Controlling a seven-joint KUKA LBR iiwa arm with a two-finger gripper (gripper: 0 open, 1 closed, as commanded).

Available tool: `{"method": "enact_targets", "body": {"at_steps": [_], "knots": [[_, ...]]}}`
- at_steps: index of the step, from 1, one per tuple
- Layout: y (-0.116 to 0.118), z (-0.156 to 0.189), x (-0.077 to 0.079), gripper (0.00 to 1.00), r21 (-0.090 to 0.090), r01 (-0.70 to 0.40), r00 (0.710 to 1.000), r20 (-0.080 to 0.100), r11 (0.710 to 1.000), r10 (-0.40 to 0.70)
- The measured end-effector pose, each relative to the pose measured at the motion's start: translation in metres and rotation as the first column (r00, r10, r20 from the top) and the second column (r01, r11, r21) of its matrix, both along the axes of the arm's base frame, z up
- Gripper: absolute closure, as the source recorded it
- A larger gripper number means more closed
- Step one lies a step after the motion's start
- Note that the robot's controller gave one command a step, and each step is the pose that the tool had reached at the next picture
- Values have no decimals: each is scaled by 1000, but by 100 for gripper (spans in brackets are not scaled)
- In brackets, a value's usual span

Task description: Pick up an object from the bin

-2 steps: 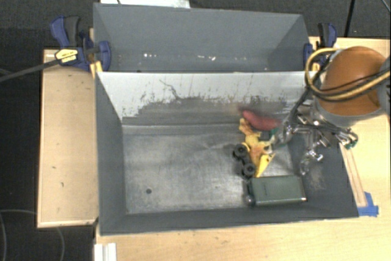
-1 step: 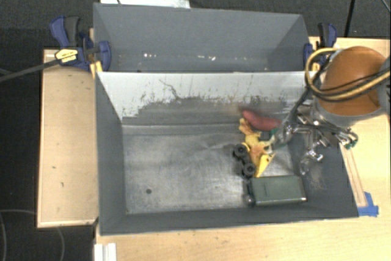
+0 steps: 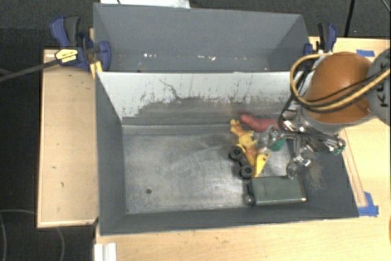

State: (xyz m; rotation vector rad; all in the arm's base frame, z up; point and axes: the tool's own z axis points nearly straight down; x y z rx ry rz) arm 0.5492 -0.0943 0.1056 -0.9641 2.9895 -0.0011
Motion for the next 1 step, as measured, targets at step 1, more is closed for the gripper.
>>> {"method": "enact_targets", "body": {"at_steps": [1], "knots": [[45,-23,-10,100,-1,-243,970,12,970,243]]}}
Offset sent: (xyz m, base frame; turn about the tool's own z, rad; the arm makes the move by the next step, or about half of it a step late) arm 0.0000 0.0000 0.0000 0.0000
